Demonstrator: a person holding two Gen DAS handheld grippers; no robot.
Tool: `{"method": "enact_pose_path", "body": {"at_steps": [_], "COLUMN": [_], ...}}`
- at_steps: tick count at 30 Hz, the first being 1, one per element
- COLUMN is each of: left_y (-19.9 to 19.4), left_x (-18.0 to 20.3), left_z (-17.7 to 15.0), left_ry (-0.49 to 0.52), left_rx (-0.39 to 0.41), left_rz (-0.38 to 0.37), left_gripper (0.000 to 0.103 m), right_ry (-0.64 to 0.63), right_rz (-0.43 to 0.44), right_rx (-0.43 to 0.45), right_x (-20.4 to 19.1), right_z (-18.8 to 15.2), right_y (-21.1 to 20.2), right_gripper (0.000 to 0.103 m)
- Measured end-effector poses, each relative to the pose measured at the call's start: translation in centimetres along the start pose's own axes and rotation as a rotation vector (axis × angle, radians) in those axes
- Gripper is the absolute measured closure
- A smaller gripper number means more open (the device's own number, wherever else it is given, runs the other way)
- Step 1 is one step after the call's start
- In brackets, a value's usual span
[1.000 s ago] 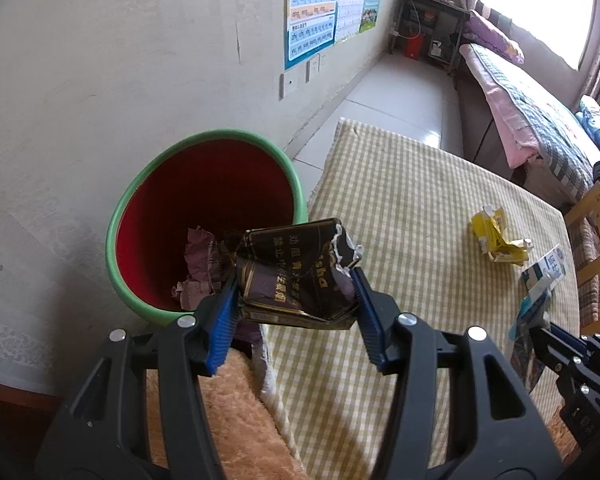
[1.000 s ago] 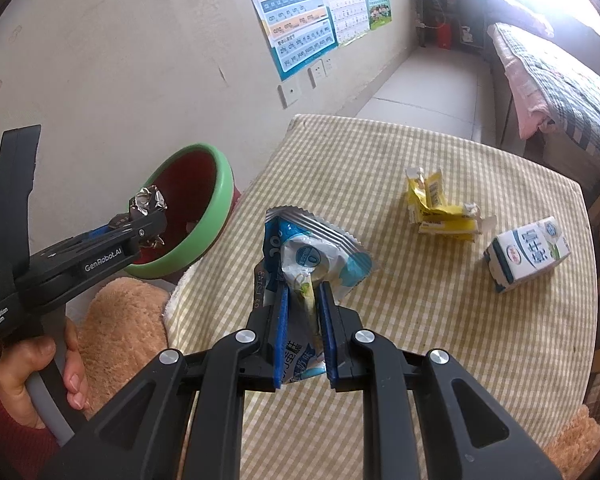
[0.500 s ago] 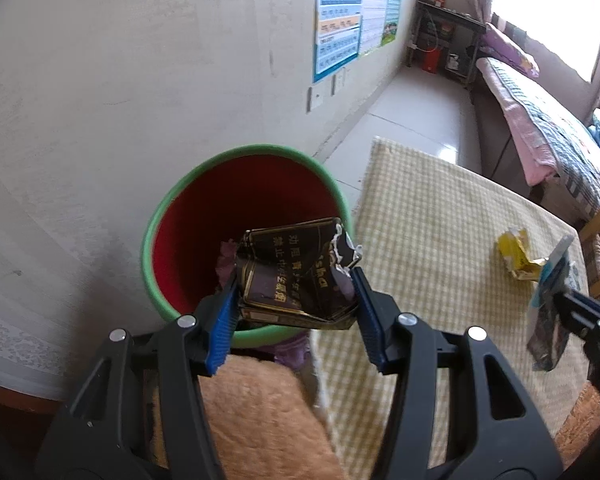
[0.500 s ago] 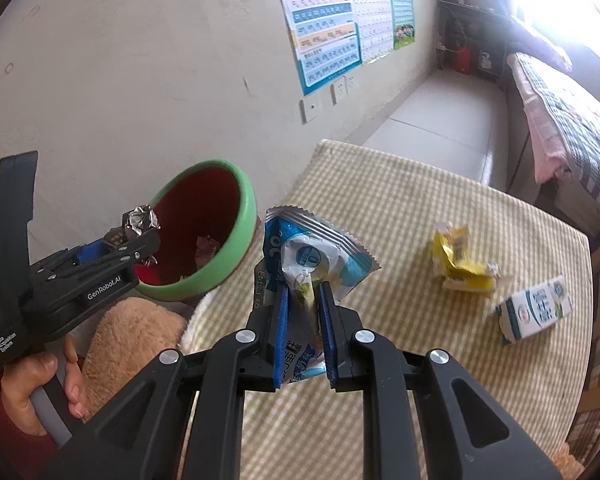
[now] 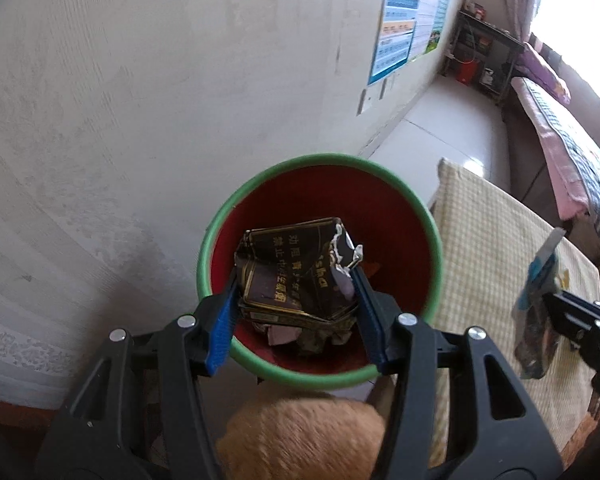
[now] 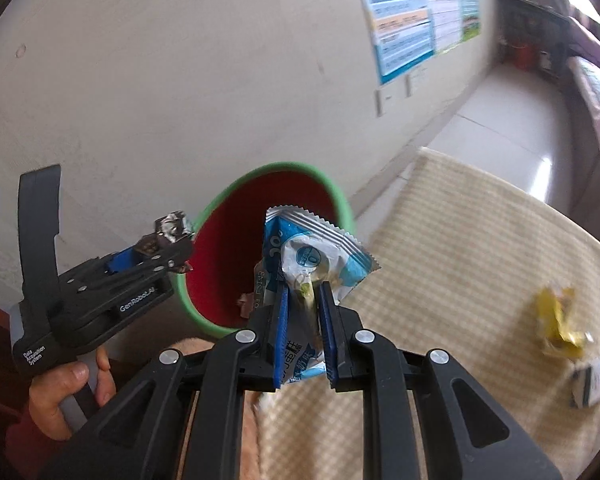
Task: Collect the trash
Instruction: 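Open both grippers to drop the brown and blue-white wrappers into the bin, then grasp the white milk carton with the right gripper while the left gripper grasps the yellow juice box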
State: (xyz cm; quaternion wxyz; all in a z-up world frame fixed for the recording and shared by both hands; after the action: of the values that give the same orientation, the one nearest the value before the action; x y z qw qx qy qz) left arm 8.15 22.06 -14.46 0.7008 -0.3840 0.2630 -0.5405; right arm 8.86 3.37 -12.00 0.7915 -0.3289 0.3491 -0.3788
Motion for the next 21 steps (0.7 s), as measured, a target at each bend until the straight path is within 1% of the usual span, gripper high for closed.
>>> {"method": "enact_pose_path", "body": {"at_steps": [4, 7, 10, 11, 12, 13, 14, 15, 16, 19, 21], "left_y": [1.2, 2.1, 2.7, 2.9, 3.0, 3.2, 3.3, 3.4, 3.4, 3.2, 2.7], "left_x": [-0.9, -1.1, -1.5, -1.7, -1.9, -2.0, -2.1, -2.2, -2.3, -2.3, -2.3], "left_z": [0.8, 1.0, 1.0, 1.1, 1.1, 1.0, 1.1, 0.9, 1.0, 0.6, 0.4], "left_ry": [-0.025, -0.024, -0.034, -0.036, -0.038, -0.04, -0.043, -0.052, -0.056, -0.061, -0.064], "left_rx": [-0.022, -0.031, -0.039, -0.04, -0.042, -0.046, -0.047, -0.046, -0.045, -0.048, -0.042], "left_rz": [-0.026, -0.014, -0.003, 0.001, 0.005, 0.01, 0.012, 0.02, 0.019, 0.021, 0.012], "left_gripper": [0.052, 0.052, 0.052, 0.052, 0.052, 0.047, 0.035, 0.032, 0.031, 0.031, 0.031], "right_ry": [-0.002, 0.014, -0.001, -0.005, -0.006, -0.006, -0.005, -0.002, 0.001, -0.005, -0.002], "right_rz": [0.012, 0.016, 0.002, 0.003, 0.003, 0.004, 0.005, 0.011, 0.02, 0.024, -0.004], "right_rx": [-0.035, -0.056, -0.059, -0.054, -0.052, -0.047, -0.04, -0.031, -0.02, -0.01, 0.017], "right_x": [-0.8, -1.1, -1.8, -2.1, -2.2, -2.3, -2.3, -2.4, -2.5, -2.0, -0.7], "right_z": [1.5, 2.6, 3.5, 3.8, 4.1, 4.4, 4.6, 4.8, 4.9, 4.7, 3.9], "right_y": [2.1, 3.5, 4.3, 4.5, 4.6, 4.7, 4.7, 4.6, 4.4, 3.5, 1.9], "right_gripper": [0.087, 0.087, 0.086, 0.084, 0.078, 0.07, 0.067, 0.06, 0.056, 0.055, 0.054]}}
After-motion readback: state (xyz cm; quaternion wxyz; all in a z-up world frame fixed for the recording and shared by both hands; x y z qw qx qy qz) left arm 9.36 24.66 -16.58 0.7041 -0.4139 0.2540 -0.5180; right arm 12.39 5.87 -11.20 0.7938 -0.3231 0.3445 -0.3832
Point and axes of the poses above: each gripper's, at about its wrist camera, not at the fingertips, and y roughly the way its jaws point, x to its right, z to its top, the point moved 2 cm from there along y, roughly the way its jaws point, and after that the axes turned 1 degree about -y, right-handed, at the moved point
